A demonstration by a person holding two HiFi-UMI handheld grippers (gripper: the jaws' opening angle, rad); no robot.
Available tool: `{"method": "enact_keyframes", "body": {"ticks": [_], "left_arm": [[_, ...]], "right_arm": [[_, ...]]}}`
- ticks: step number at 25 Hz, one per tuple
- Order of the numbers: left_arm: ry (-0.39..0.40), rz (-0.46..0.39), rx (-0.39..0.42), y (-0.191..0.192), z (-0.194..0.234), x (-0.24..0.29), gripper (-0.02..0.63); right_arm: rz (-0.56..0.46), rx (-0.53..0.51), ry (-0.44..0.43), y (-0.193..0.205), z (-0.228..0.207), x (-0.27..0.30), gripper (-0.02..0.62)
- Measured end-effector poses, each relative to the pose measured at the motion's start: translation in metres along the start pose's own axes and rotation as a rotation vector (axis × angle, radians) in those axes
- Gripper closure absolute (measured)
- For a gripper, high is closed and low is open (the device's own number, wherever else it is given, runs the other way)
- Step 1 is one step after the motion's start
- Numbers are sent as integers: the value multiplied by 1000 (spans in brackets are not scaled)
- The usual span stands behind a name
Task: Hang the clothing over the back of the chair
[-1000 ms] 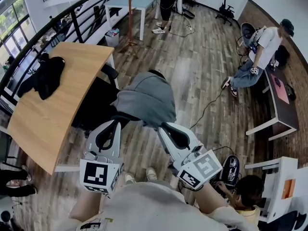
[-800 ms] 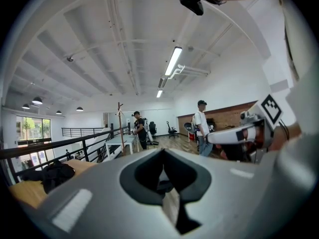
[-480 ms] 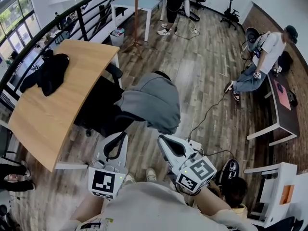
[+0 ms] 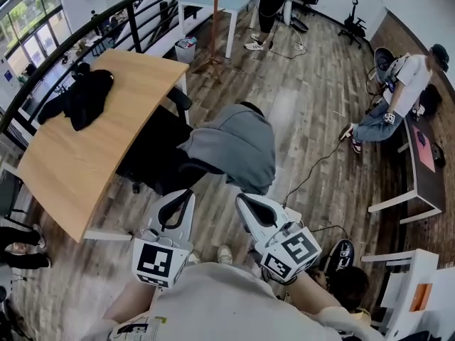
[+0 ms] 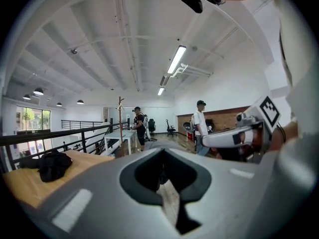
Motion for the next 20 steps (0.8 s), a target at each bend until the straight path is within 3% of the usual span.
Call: {"method": "enact_keyframes", "body": {"ticks": [10,20], "left_arm": [[-62,32,-6,2,7,-17,604],[-88,60,-6,1,7,-13,604]], "right_arm": [[12,-19,-27,-3,15,11,595],[-9,-9,22,-7,6,7,595]]}}
Point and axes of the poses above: the fingertips, and each gripper's own axes: x forward along the fingers, z to its left, y out of its underside, the point moved 10 cm from there along -x, backward along the fingers, and after that the axes turned 13 degrees about y, right-handed, at the moved point
